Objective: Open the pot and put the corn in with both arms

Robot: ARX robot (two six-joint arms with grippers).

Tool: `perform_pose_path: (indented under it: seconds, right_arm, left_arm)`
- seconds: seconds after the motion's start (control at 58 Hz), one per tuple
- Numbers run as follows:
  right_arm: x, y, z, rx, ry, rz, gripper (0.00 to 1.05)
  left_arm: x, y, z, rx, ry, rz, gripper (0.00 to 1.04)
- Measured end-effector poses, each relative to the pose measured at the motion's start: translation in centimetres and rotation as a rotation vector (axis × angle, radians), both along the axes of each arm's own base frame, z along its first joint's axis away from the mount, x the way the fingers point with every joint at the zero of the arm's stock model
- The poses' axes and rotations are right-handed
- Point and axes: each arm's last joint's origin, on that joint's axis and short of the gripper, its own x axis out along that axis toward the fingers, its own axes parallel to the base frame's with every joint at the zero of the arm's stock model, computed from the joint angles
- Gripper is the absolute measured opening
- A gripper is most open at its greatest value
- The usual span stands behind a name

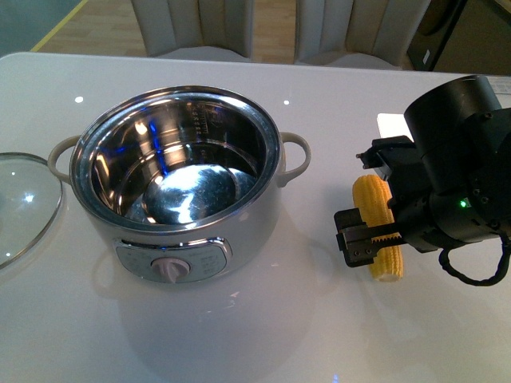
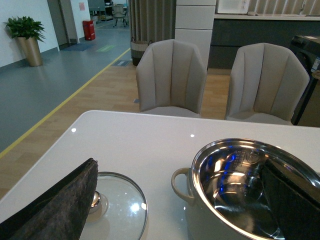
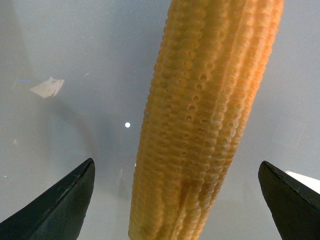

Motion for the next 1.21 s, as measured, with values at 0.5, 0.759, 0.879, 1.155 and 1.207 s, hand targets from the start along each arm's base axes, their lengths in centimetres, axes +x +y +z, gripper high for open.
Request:
perform_pose_path:
  seconds: [0.5,0.759,0.879,1.155,1.207]
  right_arm:
    - [0.8,0.2,-1.0,0.0,0.027,0.001,0.96]
    - [0.7,0.2,-1.3,-0.001,0.038,-0.006,0.54]
    - [0.7,0.2,-1.3,-0.001,0.038,-0.006,0.4]
    - [0.4,-0.1,-1.0,0.009,0.033,-0.007,0.23]
    - [0.1,-0.3,-0.6,0.021,0.032,-0.007,0.22]
  left_arm:
    - [0.0,0.0,0.0,0.0,0.0,0.0,0.98]
    - [0.0,0.0,0.0,0.0,0.0,0.0,0.98]
    - [0.0,0.0,0.0,0.0,0.0,0.0,0.98]
    - [0.0,0.0,0.0,0.0,0.0,0.0,0.98]
    - [0.0,0.0,0.0,0.0,0.0,0.0,0.98]
